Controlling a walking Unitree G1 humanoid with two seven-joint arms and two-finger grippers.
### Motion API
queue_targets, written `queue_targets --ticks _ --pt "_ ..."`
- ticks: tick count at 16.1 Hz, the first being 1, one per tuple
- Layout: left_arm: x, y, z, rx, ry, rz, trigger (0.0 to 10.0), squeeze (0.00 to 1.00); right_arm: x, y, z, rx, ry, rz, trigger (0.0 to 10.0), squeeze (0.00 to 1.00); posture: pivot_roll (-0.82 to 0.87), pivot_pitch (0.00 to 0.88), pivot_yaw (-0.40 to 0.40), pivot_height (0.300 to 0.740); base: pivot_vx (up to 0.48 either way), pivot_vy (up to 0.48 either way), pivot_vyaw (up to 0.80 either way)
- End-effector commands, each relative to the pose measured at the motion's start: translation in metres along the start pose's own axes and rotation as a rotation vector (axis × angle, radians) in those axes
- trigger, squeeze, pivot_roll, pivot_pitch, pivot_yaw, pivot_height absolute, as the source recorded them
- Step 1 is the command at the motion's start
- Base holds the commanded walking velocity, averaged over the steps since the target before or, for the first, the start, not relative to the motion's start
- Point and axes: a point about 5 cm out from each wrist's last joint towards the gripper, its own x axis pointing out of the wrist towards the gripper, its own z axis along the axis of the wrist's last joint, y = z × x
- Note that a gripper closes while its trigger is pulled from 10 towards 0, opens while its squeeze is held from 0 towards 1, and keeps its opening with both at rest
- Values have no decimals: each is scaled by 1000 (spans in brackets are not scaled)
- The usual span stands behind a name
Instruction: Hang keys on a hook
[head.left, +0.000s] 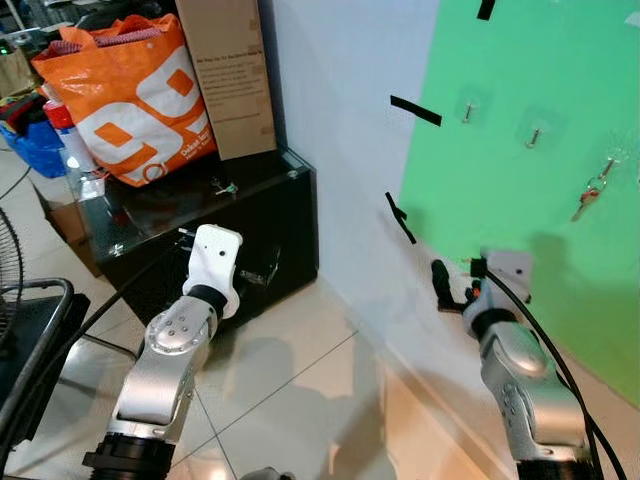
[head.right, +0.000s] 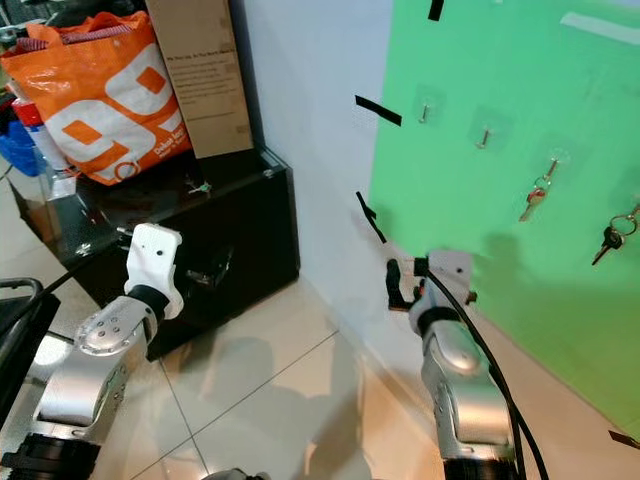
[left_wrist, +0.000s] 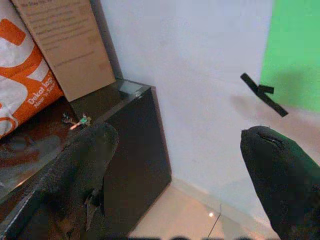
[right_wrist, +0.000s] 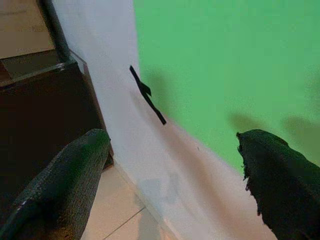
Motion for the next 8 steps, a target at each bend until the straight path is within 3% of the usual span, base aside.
queue_targets --ticks 1,4,6,8 --pt "2 2 2 15 -3 18 10000 0 4 3 6 -14 -18 17 10000 1000 -65 0 22 740 266 0 0" --pt "3 4 3 5 -11 38 10000 0 8 3 8 -33 -18 23 10000 1000 -61 0 13 740 280 0 0" --pt "0 4 2 0 -9 32 10000 0 8 3 11 -40 -28 21 10000 1000 -77 0 23 740 296 0 800" --pt "1 4 1 1 -4 33 10000 0 7 -2 9 -14 -24 -17 10000 1000 -71 0 20 740 311 0 0"
